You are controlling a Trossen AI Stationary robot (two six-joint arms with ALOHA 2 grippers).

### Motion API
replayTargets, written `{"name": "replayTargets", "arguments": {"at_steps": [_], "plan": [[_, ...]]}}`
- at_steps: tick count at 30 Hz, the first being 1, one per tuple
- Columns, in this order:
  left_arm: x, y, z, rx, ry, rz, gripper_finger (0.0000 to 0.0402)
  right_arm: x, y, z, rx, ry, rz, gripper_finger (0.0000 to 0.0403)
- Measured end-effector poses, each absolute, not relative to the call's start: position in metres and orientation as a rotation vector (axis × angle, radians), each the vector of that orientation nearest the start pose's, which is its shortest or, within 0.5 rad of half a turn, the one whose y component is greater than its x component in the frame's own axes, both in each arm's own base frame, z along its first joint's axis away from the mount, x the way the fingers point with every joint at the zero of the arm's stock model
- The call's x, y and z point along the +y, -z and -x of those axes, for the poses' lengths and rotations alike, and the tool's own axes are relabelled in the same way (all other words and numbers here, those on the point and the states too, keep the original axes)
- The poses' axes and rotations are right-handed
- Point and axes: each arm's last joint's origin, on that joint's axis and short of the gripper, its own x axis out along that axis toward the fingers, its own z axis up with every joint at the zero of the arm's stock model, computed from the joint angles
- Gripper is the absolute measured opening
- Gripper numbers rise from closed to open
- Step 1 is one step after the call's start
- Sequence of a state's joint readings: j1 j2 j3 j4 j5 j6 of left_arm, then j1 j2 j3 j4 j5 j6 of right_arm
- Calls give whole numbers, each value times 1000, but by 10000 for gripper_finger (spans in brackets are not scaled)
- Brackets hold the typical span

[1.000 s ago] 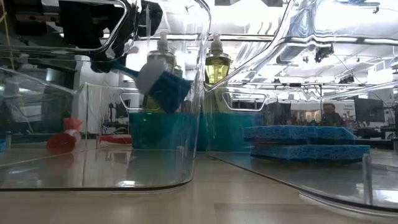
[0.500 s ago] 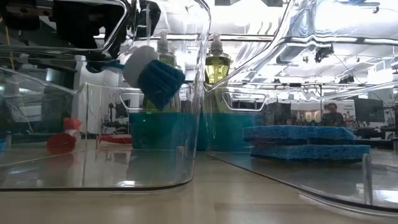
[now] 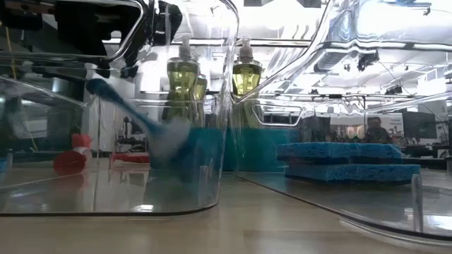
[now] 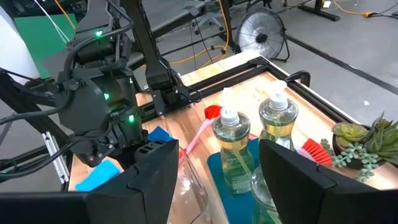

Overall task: Pick & Place Kitchen Sink Supplies
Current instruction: Put the blue dish brush into the left transparent bin, then put the blue sponge into the right transparent bin

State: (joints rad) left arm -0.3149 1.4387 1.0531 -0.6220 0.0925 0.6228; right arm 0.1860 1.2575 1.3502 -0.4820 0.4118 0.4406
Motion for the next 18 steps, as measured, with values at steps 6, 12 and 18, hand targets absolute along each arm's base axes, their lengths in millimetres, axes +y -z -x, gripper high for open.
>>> {"name": "replayTargets", "arguments": {"at_steps": [6,12,18], "plan": [[-91,-248,-271,882,635,-601,136,37,-400,-261,334,302,-306,216],[-88,-261,-262,875,588,-503,152,37,-399,-261,345,305,-302,218],[-78,-285,-241,847,440,-480,154,37,-399,-261,346,304,-302,217]]}}
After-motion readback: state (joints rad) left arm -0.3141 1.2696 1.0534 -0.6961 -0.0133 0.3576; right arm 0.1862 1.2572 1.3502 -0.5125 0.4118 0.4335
